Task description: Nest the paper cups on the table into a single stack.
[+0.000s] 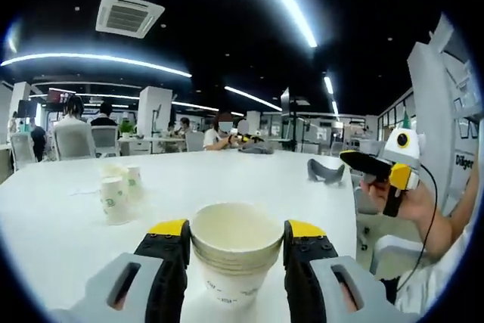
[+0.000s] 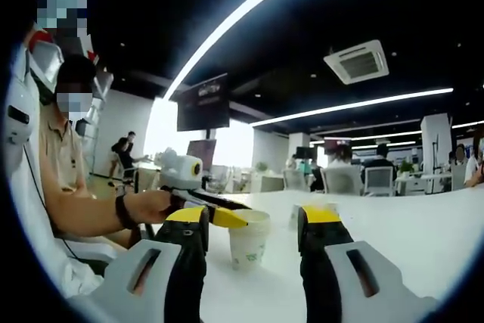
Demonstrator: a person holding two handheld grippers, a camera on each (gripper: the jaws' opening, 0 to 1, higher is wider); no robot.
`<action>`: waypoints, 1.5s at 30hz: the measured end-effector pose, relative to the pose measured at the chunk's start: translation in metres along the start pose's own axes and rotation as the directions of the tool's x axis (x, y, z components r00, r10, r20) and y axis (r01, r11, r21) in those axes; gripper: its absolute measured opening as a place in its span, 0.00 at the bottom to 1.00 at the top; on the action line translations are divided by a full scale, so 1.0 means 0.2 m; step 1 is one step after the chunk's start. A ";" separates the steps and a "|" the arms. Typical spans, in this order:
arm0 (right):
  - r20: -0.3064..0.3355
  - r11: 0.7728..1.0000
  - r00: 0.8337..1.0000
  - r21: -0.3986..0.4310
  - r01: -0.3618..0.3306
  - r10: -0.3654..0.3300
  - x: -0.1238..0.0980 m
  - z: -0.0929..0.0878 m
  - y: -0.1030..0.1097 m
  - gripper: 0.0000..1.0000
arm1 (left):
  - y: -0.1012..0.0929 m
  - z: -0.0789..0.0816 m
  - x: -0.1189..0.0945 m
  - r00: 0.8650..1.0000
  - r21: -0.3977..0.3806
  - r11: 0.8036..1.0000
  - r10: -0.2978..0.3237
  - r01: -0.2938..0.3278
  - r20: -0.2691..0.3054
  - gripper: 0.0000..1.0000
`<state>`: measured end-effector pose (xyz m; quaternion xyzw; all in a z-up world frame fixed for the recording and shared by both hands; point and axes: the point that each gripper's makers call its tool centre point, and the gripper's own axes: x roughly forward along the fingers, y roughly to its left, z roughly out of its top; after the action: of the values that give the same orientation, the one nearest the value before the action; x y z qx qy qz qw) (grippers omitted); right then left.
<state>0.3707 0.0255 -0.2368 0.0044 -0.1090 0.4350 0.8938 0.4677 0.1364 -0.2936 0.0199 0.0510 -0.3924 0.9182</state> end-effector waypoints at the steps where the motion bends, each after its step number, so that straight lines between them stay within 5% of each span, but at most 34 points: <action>1: -0.001 1.000 1.000 0.001 0.000 0.000 0.00 0.00 0.00 0.50 | 0.00 -0.01 0.00 1.000 0.009 1.000 0.004 -0.004 -0.005 0.53; 5: -0.006 1.000 1.000 0.004 -0.003 0.003 0.01 -0.02 0.00 0.50 | -0.02 0.00 -0.05 1.000 -0.029 1.000 0.003 -0.003 0.018 0.60; 17: -0.001 0.997 1.000 0.074 0.010 -0.010 0.04 -0.08 -0.13 0.48 | -0.10 0.10 -0.40 0.979 -0.105 0.991 0.106 -0.088 0.176 0.57; 23: 0.001 0.997 1.000 0.082 -0.017 0.017 0.31 -0.03 -0.26 0.45 | -0.16 0.14 -0.52 0.966 -0.048 0.988 0.150 -0.144 0.211 0.56; 26: -0.001 0.986 0.999 0.163 -0.034 0.035 0.48 -0.05 -0.36 0.45 | -0.18 0.19 -0.54 0.964 -0.028 0.989 0.150 -0.147 0.222 0.56; 33: -0.112 0.981 0.994 0.193 0.010 0.012 0.87 -0.26 -0.62 0.45 | -0.19 0.17 -0.56 0.969 -0.009 0.989 0.150 -0.151 0.197 0.55; 45: -0.295 0.986 0.954 0.168 0.003 0.047 1.27 -0.61 -0.75 0.49 | -0.13 0.19 -0.63 0.965 0.013 0.984 0.172 -0.178 0.200 0.54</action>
<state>0.6624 0.1424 -0.2919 0.0124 0.0635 0.4482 0.8916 0.3647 0.2060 -0.2429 -0.0009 -0.0484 -0.3107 0.9493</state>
